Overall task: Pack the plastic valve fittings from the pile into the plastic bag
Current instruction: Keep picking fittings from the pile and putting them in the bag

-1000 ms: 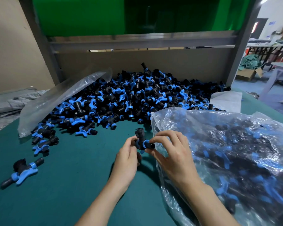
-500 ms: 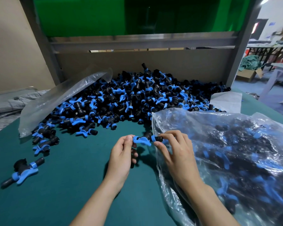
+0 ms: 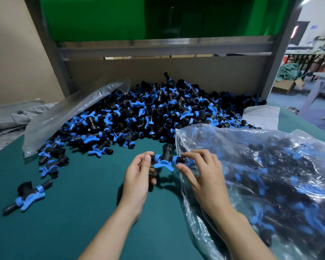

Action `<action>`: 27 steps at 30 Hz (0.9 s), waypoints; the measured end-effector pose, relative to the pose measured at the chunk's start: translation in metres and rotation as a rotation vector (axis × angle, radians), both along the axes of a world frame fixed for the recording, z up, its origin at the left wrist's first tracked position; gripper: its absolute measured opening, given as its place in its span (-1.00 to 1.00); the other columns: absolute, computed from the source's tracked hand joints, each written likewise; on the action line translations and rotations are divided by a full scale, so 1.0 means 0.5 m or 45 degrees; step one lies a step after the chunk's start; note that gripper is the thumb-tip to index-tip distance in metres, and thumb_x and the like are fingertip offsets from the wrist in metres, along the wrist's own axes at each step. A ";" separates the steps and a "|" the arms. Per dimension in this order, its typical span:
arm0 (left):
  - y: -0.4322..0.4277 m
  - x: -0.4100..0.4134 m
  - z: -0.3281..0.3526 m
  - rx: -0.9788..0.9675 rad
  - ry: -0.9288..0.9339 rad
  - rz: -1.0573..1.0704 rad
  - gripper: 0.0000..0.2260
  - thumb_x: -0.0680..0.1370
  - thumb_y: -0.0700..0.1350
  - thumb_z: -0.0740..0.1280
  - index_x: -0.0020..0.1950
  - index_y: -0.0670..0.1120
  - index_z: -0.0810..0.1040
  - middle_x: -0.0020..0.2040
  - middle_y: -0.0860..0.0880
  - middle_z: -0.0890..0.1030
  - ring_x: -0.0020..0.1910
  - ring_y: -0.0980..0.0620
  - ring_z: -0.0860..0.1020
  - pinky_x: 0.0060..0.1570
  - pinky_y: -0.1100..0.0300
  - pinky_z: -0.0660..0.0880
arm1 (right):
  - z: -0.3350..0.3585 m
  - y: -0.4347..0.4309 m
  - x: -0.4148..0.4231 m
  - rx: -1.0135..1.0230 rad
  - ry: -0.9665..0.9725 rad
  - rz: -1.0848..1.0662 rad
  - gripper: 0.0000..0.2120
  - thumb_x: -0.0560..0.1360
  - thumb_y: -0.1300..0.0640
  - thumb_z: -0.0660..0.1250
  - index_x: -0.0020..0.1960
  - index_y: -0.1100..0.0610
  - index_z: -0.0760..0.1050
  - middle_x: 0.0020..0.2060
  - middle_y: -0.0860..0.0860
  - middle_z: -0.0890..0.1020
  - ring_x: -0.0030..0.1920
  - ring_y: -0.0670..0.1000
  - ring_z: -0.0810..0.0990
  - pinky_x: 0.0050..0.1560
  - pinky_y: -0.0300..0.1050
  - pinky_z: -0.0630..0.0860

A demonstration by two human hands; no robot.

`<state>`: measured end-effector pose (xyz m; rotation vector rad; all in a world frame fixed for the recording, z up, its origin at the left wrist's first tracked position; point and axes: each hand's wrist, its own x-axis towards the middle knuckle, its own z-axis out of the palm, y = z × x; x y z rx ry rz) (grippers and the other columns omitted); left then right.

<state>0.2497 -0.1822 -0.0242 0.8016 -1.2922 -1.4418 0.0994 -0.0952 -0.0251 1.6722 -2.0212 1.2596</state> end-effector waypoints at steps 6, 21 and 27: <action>-0.006 0.019 0.007 -0.562 -0.308 0.391 -0.80 0.65 -0.19 0.22 0.10 0.10 0.54 0.00 0.13 0.55 -0.04 0.13 0.57 -0.04 0.26 0.50 | 0.009 0.002 0.002 -0.080 0.029 -0.139 -0.65 0.57 -0.10 0.23 0.26 0.04 0.52 0.13 -0.01 0.47 0.04 0.01 0.48 0.06 -0.02 0.44; 0.012 0.018 0.010 -0.869 -0.428 0.382 -0.76 0.64 -0.26 0.21 0.15 0.06 0.54 0.08 0.19 0.52 0.12 0.10 0.57 0.13 0.25 0.47 | 0.015 0.012 -0.011 0.078 -0.214 -0.271 -0.90 0.58 0.11 0.30 0.08 0.08 0.54 -0.11 -0.06 0.51 -0.17 -0.03 0.52 -0.18 -0.13 0.33; 0.057 -0.007 0.023 -1.092 -0.476 0.300 -0.78 0.60 -0.26 0.22 0.17 -0.12 0.59 0.10 0.06 0.55 0.15 0.23 0.52 0.20 0.39 0.38 | 0.058 0.010 -0.007 -0.323 -0.470 0.029 -0.94 0.55 0.15 0.37 0.00 0.01 0.55 -0.17 -0.14 0.59 -0.19 -0.07 0.58 -0.18 -0.22 0.49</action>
